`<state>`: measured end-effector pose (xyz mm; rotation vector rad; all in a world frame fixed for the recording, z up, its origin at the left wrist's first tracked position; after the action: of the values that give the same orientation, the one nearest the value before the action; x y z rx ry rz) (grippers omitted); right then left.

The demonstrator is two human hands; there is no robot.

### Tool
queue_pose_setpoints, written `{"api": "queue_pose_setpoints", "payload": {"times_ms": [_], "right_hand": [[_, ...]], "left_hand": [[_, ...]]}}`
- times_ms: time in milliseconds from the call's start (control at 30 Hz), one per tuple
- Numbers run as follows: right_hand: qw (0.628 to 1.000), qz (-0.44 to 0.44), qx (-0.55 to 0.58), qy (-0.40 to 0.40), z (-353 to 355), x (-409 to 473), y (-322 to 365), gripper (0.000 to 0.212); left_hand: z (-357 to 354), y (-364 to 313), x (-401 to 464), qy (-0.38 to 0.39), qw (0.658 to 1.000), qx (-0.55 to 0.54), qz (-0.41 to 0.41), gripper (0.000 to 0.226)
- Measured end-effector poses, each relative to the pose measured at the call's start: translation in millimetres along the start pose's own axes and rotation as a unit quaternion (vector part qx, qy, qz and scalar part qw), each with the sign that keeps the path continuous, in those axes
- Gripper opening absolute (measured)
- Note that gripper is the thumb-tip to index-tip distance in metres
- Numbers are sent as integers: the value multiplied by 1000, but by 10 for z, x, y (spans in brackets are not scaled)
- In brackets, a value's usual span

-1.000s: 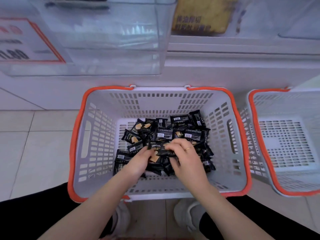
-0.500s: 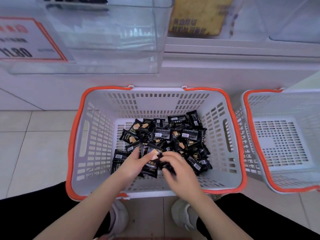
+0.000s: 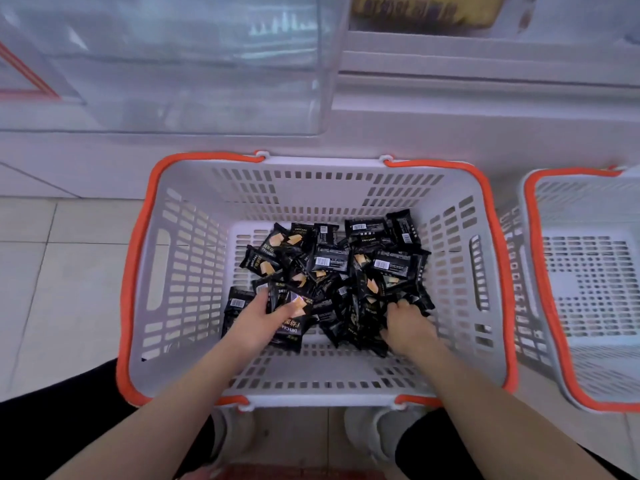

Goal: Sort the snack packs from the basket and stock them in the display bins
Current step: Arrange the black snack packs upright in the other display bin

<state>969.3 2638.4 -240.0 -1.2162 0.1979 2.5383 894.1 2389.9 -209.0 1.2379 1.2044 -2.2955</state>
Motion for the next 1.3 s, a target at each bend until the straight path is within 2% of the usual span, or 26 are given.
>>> {"api": "queue_pose_setpoints", "payload": {"times_ms": [133,333,400,467,500,533,567,600,633,667,700,733,800,867,933,1033,1100,1133,1200,1300], "right_hand": [[994,41,-96,-25,-65,65,35,52],[988,72,-131,-46,-40,97,52,52],[996,50,-51,-62,60,43,3,46],[989,16,122,-80,219,-58,-100,45],[970,-8,230,-77,274,-126,-160,43],[932,-38,355,-56,287,-207,-212,38],[864,-60,500,-9,259,-306,-220,28],[758,-61,647,48,227,-414,-161,21],[631,-36,770,90,247,-532,-75,21],[521,0,846,112,308,-639,-7,26],[438,35,890,119,390,-741,42,33],[381,66,915,117,472,-837,81,39],[323,107,935,102,611,-994,167,45],[318,121,936,91,705,-1135,284,48],[349,127,925,77,784,-1264,378,50],[428,142,892,39,915,-1487,440,33],[490,163,856,8,1009,-1643,466,18],[510,179,841,-7,1066,-1729,485,18],[517,216,828,-29,1176,-1900,534,18],[491,249,834,-44,1281,-2099,639,30]], "left_hand": [[-18,19,30,4,1000,-6,9,84],[11,-37,42,11,1000,-28,-1,79],[28,-108,17,11,999,-47,-13,83],[47,-181,-22,13,998,-60,-20,85],[61,-214,-40,13,998,-64,-24,83],[80,-249,-59,12,997,-67,-28,81],[101,-290,-88,10,997,-71,-33,80],[122,-334,-130,8,996,-74,-38,79],[143,-378,-182,4,996,-78,-44,79],[162,-425,-242,-1,996,-80,-51,79],[180,-466,-305,-7,995,-82,-60,81],[195,-510,-378,-11,994,-84,-72,81],[208,-586,-533,-12,991,-92,-95,73],[229,-670,-699,-6,987,-102,-121,48],[248,-816,-901,6,983,-98,-158,30],[274,-995,-1117,7,973,-89,-215,50],[283,-1087,-1219,-3,965,-73,-252,48],[293,-1130,-1280,-11,960,-67,-271,46],[302,-1200,-1408,-29,949,-66,-306,44],[279,-1304,-1646,-41,933,-91,-346,33]]}}
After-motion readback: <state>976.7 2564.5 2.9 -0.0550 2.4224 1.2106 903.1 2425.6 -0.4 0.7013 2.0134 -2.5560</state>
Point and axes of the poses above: each hand's wrist, its own x-axis towards the middle knuckle, its own z-axis out of the back of the hand, y = z × x, the point moved 7 cm from there along x, towards the middle knuckle, and after that the axes turned 1 degree about -y, right-handed, at the moved point
